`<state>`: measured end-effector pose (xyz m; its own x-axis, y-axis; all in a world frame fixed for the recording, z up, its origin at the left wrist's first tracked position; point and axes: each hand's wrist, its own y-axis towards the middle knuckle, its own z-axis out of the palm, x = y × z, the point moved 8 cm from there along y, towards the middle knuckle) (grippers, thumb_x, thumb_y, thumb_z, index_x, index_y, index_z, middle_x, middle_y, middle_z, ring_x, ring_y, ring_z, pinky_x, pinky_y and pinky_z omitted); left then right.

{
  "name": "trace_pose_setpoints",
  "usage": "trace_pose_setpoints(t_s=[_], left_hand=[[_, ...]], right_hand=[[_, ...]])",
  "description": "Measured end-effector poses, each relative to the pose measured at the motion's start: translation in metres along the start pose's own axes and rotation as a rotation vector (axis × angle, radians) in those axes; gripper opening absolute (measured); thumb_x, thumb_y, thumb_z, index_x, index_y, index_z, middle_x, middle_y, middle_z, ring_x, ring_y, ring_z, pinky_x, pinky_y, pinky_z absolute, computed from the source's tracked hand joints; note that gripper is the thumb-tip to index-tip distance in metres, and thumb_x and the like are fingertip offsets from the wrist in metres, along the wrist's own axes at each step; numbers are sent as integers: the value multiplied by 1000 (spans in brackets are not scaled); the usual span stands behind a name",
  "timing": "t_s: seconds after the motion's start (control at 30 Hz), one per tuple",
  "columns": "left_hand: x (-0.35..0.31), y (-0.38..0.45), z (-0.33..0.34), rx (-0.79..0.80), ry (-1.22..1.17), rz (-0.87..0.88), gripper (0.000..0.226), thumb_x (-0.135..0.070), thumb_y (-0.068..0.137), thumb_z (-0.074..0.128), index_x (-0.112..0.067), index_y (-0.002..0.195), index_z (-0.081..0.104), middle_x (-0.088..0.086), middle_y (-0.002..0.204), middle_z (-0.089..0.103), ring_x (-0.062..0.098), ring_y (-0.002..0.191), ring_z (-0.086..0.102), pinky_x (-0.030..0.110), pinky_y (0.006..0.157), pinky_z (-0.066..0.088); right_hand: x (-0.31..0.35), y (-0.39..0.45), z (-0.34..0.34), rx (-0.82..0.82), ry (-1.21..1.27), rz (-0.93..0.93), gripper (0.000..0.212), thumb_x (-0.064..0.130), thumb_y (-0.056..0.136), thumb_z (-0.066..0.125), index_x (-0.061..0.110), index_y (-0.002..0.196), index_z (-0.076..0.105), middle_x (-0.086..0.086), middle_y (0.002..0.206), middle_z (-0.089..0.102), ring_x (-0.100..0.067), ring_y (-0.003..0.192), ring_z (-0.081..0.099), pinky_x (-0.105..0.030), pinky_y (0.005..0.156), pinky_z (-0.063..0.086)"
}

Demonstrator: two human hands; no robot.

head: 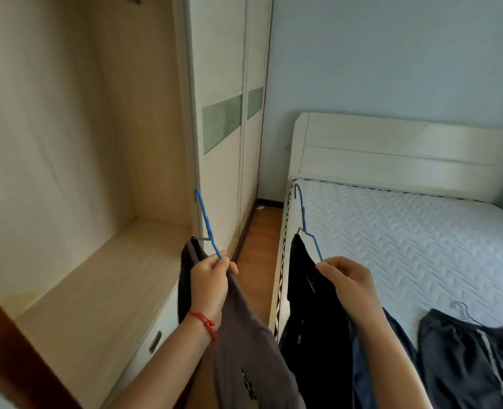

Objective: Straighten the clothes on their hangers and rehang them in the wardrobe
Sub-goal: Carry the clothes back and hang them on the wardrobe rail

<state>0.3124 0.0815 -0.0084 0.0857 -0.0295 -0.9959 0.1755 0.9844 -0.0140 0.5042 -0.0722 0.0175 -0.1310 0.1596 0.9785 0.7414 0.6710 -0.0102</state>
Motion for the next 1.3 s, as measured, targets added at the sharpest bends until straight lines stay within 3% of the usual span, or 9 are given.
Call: trace_pose_setpoints(t_s=[0.1,0.2,0.3,0.43,0.6,0.87,1.0,1.2,1.3], left_hand=[[-11,45,0,52,-47,14,43,-2,92,46,-7,50,52,-3,45,51,2,49,52,10,57,44],[-29,83,-2,89,-80,75,40,-6,93,46,-7,53,52,-6,36,47,0,40,44,9,60,44],[-40,111,-5,109,-104,111,36,-1,91,44,-15,61,58,-8,37,45,1,41,40,21,69,39],[-51,137,-15,106,-140,159,41,4,89,43,-21,60,57,-6,36,41,3,42,35,28,63,35],[-69,168,-30,57,-200,184,40,3,89,45,-21,60,57,-8,35,42,2,40,37,33,67,38],[-87,230,-64,-111,-285,203,38,6,90,42,-18,66,60,-10,34,41,1,37,37,28,66,38],[-97,258,-79,-220,-324,213,33,4,91,42,-16,73,60,-2,33,43,2,35,40,12,49,42],[-120,302,-94,-359,-358,259,22,2,91,43,1,104,61,-9,33,45,2,36,44,13,49,44],[-135,325,-106,-408,-326,328,25,4,90,43,23,101,53,-7,36,44,4,38,43,12,46,42]], right_hand=[[17,20,27,3,-3,-3,14,13,85,60,1,81,67,-7,63,60,-14,57,56,-24,56,44],[35,38,53,25,-16,-19,15,11,84,60,-3,82,67,-11,66,59,-18,60,53,-18,51,42],[44,52,78,39,3,-11,15,9,84,60,-5,82,66,-9,66,58,-14,58,52,-14,46,39],[54,68,109,80,53,-3,15,9,84,61,-4,83,66,-9,66,57,-12,56,50,-14,46,39],[73,87,143,158,88,-22,16,11,84,60,-4,85,66,-7,63,57,-8,49,49,-14,44,38],[107,139,200,290,143,-107,13,10,86,59,4,78,66,1,56,56,-4,45,49,-18,50,39],[135,169,231,430,122,-199,17,10,87,58,10,71,65,6,52,57,-3,44,49,-13,46,39],[175,224,274,632,151,-224,13,9,87,57,1,80,66,-6,61,58,-7,49,54,-19,53,42],[196,254,295,683,164,-243,14,7,87,56,0,80,66,-2,54,57,-5,43,52,-16,47,41]])
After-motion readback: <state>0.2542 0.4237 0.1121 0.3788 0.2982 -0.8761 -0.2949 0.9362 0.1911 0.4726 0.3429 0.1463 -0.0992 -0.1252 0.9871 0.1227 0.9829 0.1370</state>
